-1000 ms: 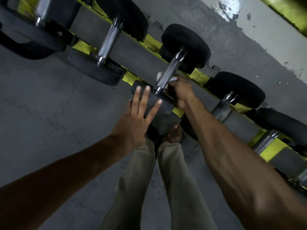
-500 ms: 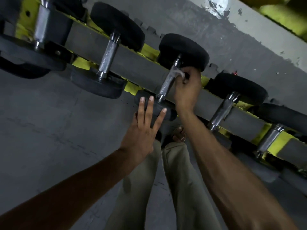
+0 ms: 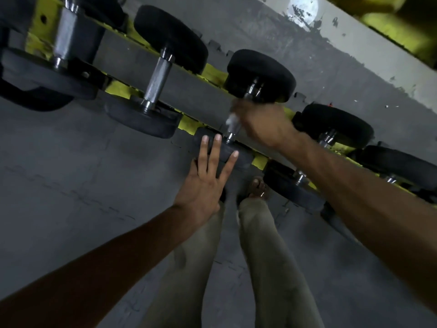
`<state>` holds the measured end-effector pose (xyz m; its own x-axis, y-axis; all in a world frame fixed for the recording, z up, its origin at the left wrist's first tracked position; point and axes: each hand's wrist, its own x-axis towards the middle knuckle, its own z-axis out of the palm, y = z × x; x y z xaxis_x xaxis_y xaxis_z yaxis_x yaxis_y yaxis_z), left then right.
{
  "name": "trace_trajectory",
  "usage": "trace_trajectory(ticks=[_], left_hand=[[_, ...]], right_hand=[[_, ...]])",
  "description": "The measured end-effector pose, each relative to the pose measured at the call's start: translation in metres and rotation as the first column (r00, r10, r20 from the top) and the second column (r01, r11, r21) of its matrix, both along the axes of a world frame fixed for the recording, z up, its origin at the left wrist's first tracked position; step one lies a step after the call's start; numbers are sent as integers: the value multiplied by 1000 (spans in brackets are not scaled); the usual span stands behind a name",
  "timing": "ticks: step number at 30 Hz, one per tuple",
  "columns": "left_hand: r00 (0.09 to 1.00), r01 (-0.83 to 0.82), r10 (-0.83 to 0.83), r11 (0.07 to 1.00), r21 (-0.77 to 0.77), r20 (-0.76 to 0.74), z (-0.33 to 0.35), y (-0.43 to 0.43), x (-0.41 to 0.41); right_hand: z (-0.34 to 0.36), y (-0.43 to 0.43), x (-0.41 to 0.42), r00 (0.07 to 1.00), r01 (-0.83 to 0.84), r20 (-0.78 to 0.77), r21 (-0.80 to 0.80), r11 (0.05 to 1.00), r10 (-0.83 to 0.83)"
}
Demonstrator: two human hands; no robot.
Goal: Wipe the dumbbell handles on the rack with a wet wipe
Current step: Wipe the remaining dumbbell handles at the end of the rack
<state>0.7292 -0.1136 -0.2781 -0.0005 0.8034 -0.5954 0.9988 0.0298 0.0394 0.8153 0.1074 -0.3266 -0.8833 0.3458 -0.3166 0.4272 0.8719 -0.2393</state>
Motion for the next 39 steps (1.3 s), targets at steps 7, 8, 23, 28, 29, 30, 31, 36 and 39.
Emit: trace_trajectory(ticks=[7,8,23,28,29,30,31,36,39], left_hand=[[1000,0,0,1000,9,-8,-2,-2,1],[1000,-2,2,1000,6,-13,-1,-1,2],[998,-36,37,999,26,-42,-3,0,6],[998,-23,24,999,24,-51,-3,1,6],[998,-29,30,999,27,-50,-4,1,6],[998,-30,31,999,27,-52,-4,1,6],[998,-28,29,999,22,-57,-4,2,6],[997,-12,13,1000,14,-73,-5,1,6],[998,-1,2,1000,19,-64,-6,0,4]], right_hand=[[22,-29,-47,938,81,346,-258,963,13],[27,-28,-58,900,67,432,-285,956,66],[4,-32,-7,994,84,-39,-356,931,-105],[-9,-55,8,776,562,-41,-410,718,-630],[-13,-60,11,690,657,16,-434,616,-724],[-18,-63,13,603,729,77,-458,509,-794],[-22,-65,14,536,777,139,-467,422,-832],[-33,-58,0,286,764,364,-644,-18,-886],[-36,-39,-14,159,460,560,-771,-441,-813]])
